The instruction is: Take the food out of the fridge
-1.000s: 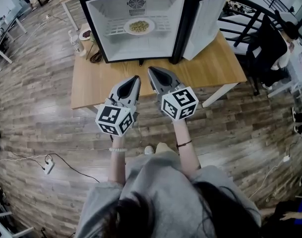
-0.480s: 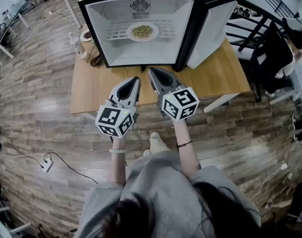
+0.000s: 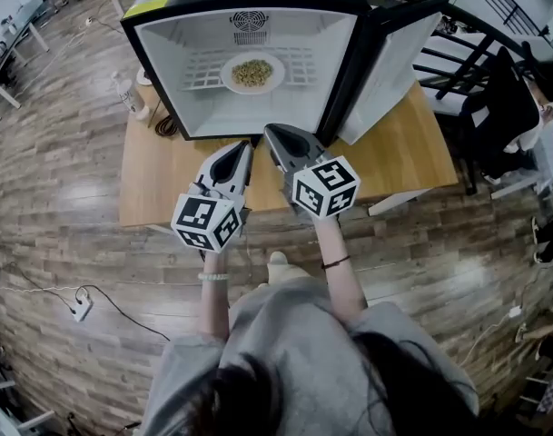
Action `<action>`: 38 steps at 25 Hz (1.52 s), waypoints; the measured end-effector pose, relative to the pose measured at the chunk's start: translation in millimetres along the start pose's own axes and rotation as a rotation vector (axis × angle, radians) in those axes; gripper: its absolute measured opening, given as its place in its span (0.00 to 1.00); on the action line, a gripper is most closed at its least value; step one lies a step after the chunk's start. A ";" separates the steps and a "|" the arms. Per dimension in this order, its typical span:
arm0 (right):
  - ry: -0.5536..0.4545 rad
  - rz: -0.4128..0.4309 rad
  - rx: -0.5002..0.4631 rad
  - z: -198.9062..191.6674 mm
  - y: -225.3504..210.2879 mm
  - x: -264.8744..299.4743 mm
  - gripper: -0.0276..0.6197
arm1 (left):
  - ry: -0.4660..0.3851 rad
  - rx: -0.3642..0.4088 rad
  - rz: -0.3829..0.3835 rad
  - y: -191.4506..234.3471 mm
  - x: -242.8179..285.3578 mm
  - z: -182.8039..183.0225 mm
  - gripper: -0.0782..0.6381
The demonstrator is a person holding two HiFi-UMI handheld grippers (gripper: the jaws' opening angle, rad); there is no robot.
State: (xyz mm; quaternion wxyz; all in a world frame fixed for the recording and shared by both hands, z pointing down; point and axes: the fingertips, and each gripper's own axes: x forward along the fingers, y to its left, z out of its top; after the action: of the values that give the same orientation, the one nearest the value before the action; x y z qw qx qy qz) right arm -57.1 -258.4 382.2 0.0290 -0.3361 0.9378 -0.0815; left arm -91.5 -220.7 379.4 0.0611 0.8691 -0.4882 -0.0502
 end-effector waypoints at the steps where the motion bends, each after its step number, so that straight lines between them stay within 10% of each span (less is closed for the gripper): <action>1: 0.004 0.007 0.005 0.1 -3.6 2.6 0.06 | 0.000 -0.001 0.000 1.6 5.2 -0.3 0.12; 15: -0.038 0.050 0.227 -8.0 -30.1 24.7 0.06 | 0.026 -0.023 0.037 21.2 32.8 -9.5 0.12; 38: -0.244 -0.032 0.936 -27.2 -77.4 59.6 0.23 | 0.077 -0.001 0.029 60.4 49.3 -7.4 0.12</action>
State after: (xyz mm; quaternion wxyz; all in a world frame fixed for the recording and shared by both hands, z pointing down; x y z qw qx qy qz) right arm -57.6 -351.5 422.3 0.2857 -0.3085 0.7850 -0.4550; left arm -115.7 -293.5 394.8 0.0814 0.8631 -0.4981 -0.0160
